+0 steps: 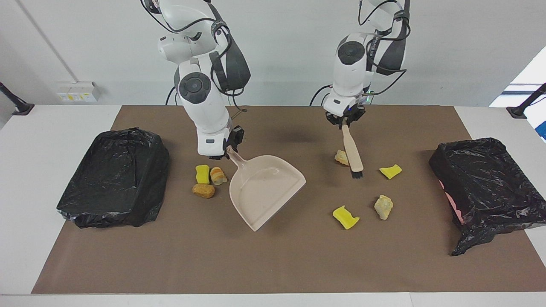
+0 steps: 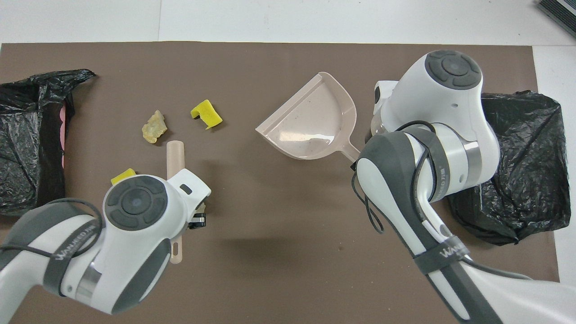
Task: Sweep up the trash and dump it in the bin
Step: 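Set the dustpan near the debris while the left gripper grasps the brush, then sweep the yellow sponge and chunks into the dustpan with the left gripper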
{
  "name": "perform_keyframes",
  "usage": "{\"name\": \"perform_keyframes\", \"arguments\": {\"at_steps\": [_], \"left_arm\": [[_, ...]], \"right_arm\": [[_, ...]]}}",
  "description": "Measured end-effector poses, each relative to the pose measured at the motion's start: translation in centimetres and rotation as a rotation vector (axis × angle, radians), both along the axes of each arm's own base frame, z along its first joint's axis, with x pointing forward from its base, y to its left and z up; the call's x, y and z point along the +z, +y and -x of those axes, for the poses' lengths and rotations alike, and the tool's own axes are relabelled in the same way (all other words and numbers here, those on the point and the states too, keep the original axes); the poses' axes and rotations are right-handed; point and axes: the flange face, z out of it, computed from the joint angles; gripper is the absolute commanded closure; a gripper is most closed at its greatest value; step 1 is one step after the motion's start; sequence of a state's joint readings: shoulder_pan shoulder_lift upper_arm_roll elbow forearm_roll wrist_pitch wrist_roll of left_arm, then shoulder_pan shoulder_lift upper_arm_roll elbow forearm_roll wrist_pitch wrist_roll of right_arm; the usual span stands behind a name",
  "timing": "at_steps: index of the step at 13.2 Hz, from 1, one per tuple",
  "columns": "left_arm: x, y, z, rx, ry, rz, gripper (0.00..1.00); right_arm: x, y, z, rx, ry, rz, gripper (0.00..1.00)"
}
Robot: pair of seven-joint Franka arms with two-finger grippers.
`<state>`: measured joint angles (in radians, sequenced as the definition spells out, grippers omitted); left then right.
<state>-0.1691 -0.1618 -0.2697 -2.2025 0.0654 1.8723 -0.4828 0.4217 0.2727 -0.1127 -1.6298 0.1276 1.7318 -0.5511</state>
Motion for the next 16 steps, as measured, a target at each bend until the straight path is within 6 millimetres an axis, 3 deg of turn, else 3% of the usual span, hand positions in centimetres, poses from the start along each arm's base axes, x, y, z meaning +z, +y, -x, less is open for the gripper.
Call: {"name": "perform_keyframes", "arguments": {"at_steps": [2,5,7,9,11,14,16], "left_arm": [[-0.3,5.2,-2.5,0.039,-0.001,0.035,1.0],[-0.9,13.2,-5.2,0.086,-0.016,0.082,1.0],[-1.8,18.1,-5.7,0.132,-0.028,0.1,1.0],[-3.6,21.8,-5.1,0.149,-0.03,0.103,1.0],[-5.5,23.3,-4.1,0.146,-0.003,0.106,1.0],[-7.9,22.6,-2.0,0.129,0.053,0.106,1.0],[-8.3,21.6,-0.4,0.109,0.08,0.105,1.0]], "right_arm": [[-0.8,1.4,0.9,0.104,-0.006,0.029,1.0],[-2.4,4.9,2.5,0.185,-0.023,0.05,1.0],[-3.5,7.3,3.8,0.232,-0.027,0.057,1.0],[-4.9,8.5,4.7,0.256,-0.03,0.058,1.0],[-6.5,9.8,5.7,0.252,-0.023,0.068,1.0],[-7.9,12.7,7.5,0.238,-0.014,0.099,1.0],[-8.4,13.7,8.5,0.245,-0.007,0.109,1.0]]}}
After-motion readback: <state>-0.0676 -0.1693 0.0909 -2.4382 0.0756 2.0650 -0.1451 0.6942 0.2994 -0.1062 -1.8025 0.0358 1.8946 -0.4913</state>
